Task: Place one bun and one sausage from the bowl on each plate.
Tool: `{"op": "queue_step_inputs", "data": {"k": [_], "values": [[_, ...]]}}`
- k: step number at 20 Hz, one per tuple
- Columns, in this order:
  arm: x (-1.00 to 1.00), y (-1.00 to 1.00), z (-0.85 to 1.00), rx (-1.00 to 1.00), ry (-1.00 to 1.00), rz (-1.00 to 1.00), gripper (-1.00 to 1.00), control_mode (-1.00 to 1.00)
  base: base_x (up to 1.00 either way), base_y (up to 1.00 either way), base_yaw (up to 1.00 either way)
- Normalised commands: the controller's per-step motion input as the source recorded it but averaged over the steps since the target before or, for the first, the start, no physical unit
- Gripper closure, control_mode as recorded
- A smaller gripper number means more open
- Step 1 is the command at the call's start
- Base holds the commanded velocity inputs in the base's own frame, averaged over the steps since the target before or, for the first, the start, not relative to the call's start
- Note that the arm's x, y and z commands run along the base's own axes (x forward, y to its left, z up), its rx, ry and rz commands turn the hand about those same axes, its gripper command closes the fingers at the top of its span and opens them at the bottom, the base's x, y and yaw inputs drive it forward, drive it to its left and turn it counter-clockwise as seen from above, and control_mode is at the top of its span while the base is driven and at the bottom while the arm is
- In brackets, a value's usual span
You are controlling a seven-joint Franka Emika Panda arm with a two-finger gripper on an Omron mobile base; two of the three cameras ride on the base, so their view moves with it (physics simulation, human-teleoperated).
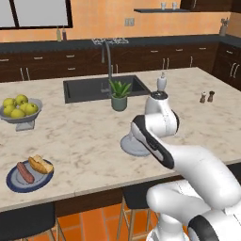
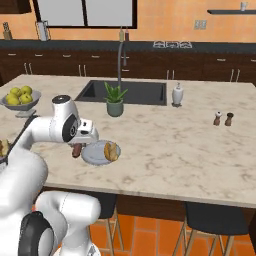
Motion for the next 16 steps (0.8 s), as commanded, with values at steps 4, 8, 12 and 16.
{"op": "queue_step_inputs", "data": {"k": [4,8,12,16], "values": [[1.0,-0.01,-0.64,-0.18,0.38,0.3,1.0,-1.0,0.0,0.0,0.0],[0.94,-0.01,-0.35,-0.14,0.16,0.05,1.0,-1.0,0.0,0.0,0.0],[0.59,0.01,-0.28,-0.12,-0.03,0.0,1.0,-1.0,0.0,0.0,0.0],[0.33,0.0,-0.51,-0.05,-0.1,-0.06,1.0,-1.0,0.0,0.0,0.0]]}}
